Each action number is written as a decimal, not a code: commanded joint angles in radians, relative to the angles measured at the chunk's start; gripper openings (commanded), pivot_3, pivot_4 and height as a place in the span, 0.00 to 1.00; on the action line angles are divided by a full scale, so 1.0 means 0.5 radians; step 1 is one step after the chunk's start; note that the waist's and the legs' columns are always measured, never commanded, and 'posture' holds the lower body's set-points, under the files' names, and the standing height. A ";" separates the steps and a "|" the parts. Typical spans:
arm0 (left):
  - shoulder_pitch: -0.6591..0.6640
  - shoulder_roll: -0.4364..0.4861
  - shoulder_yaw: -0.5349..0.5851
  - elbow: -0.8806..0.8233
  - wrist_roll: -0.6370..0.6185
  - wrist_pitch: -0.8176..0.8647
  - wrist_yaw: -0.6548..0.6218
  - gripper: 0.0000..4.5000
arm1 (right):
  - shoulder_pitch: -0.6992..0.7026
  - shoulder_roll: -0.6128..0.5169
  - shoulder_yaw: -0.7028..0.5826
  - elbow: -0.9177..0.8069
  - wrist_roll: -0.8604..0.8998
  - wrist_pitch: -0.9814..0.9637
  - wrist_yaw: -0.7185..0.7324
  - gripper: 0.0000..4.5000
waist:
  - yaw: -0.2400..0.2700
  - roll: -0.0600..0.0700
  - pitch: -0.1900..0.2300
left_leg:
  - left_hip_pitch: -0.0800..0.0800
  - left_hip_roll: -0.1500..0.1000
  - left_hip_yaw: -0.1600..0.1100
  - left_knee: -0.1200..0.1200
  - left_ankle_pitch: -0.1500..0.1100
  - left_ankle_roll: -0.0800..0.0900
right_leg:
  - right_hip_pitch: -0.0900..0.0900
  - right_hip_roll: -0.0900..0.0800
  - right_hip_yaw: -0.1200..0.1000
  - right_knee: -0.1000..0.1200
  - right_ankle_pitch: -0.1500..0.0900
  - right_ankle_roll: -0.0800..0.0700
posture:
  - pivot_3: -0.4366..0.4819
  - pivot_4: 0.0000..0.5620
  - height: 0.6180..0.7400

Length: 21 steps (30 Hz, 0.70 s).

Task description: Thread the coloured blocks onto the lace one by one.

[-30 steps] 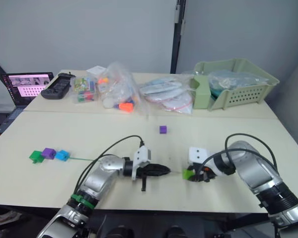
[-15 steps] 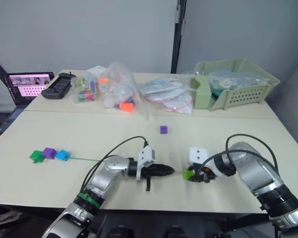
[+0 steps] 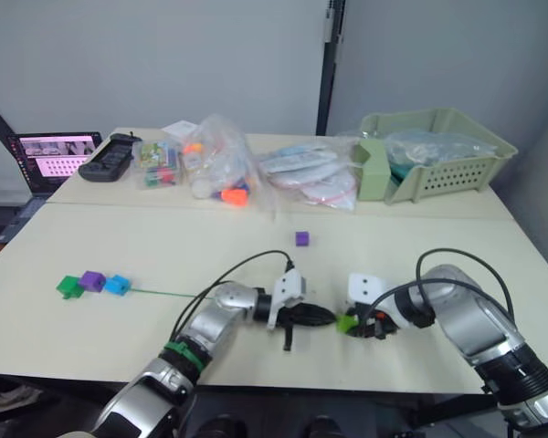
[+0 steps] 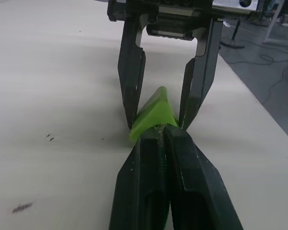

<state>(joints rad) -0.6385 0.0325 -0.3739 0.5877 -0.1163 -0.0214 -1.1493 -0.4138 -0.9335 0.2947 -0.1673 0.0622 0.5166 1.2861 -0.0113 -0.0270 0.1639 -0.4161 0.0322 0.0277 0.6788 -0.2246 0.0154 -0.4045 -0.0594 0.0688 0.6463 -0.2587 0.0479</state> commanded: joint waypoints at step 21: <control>-0.052 0.289 -0.002 -0.156 0.106 -0.251 -0.171 0.74 | -0.007 0.024 0.016 -0.001 0.003 0.017 -0.016 0.28 | -0.003 0.000 0.000 | 0.001 0.001 -0.001 -0.001 0.000 0.000 | 0.000 0.001 0.000 0.000 0.000 0.000 | 0.48 0.27 0.94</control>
<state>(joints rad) -0.6456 0.1936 -0.3720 0.5292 -0.0707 -0.1182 -1.2305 -0.4151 -0.9286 0.2940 -0.1653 0.0615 0.5312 1.2777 -0.0129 -0.0269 0.1639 -0.4158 0.0325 0.0273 0.6784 -0.2246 0.0154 -0.4045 -0.0593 0.0688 0.6464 -0.2586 0.0478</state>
